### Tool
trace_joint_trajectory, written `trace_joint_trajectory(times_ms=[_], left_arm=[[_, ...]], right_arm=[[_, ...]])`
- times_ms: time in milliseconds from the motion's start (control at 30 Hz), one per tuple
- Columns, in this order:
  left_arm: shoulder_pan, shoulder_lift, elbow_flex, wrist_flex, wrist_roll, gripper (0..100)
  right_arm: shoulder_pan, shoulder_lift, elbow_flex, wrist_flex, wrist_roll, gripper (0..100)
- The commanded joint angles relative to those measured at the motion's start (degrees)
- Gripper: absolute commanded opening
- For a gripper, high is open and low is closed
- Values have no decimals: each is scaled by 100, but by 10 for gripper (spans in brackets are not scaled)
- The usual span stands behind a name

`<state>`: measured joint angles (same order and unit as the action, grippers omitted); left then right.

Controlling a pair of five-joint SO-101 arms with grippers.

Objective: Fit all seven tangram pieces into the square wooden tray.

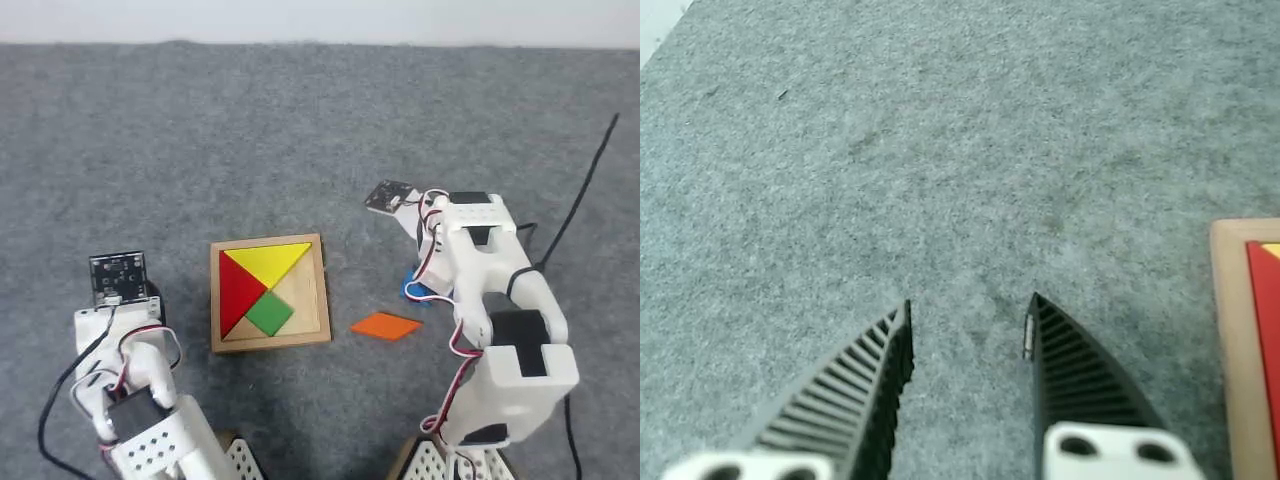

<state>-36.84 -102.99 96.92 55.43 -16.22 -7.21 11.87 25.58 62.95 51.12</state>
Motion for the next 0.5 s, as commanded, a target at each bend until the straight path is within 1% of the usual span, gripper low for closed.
trace_joint_trajectory(times_ms=[0, 67, 233, 467], left_arm=[[44, -132, -66, 35, -53, 180], [44, -132, -66, 35, -53, 180], [44, -132, -66, 35, -53, 180], [44, -132, -66, 35, -53, 180]], right_arm=[[-233, 110, -211, -57, 237, 255], [-233, 110, -202, -48, 255, 240], [-224, 110, -202, -48, 255, 138], [-198, 101, -193, -48, 229, 169]])
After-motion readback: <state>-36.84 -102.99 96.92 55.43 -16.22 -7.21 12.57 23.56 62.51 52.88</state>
